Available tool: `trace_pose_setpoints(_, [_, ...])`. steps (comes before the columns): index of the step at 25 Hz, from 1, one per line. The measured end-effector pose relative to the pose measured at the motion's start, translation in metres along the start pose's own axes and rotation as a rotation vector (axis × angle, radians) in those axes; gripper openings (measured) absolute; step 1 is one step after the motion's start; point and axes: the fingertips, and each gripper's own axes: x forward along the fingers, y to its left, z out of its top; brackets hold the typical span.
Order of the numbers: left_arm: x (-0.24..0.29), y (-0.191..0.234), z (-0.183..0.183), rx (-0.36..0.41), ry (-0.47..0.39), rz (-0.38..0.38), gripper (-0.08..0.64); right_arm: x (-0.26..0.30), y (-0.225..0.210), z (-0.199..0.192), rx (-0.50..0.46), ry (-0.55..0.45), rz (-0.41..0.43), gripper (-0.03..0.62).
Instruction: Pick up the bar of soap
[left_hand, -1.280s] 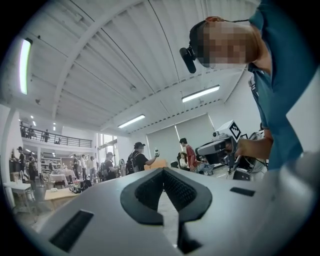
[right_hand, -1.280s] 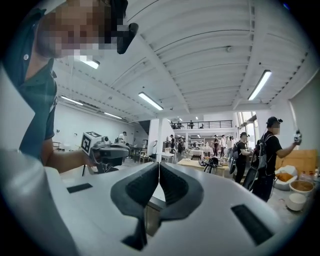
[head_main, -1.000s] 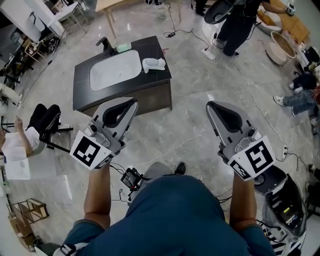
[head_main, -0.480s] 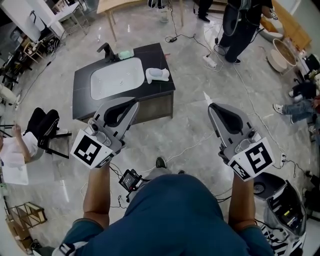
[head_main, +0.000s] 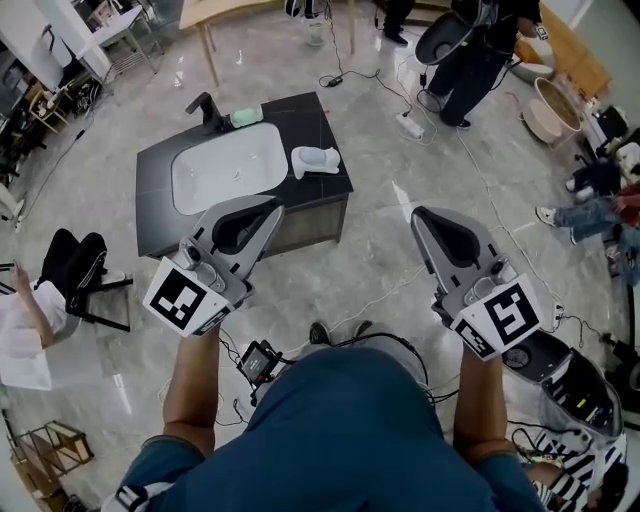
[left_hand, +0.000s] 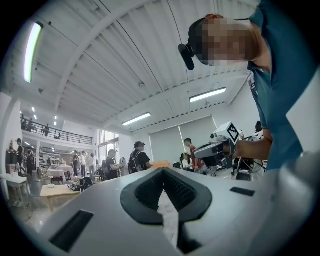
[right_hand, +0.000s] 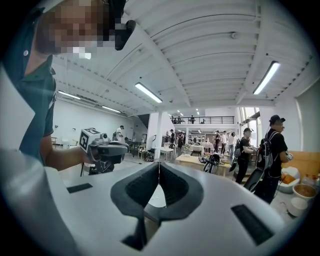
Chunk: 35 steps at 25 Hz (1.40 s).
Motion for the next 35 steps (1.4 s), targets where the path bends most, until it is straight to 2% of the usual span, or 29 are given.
trace_pose_setpoints(10, [0.026, 0.049, -0.022, -0.011, 0.044, 0.063, 0.003, 0.052, -0.045, -0.018, 0.024, 0.009, 0.052, 0.015])
trace_pose_setpoints(21, [0.097, 0.083, -0.038, -0.007, 0.102, 0.147, 0.003, 0.094, -0.125, -0.038, 0.062, -0.006, 0.161, 0.015])
trace_pose_setpoints(28, [0.115, 0.098, -0.054, -0.019, 0.133, 0.189, 0.003, 0.119, -0.149, -0.055, 0.081, 0.000, 0.219, 0.016])
trace_pose_setpoints(35, [0.122, 0.144, -0.064, -0.024, 0.125, 0.189, 0.003, 0.161, -0.163, -0.061, 0.081, 0.028, 0.217, 0.017])
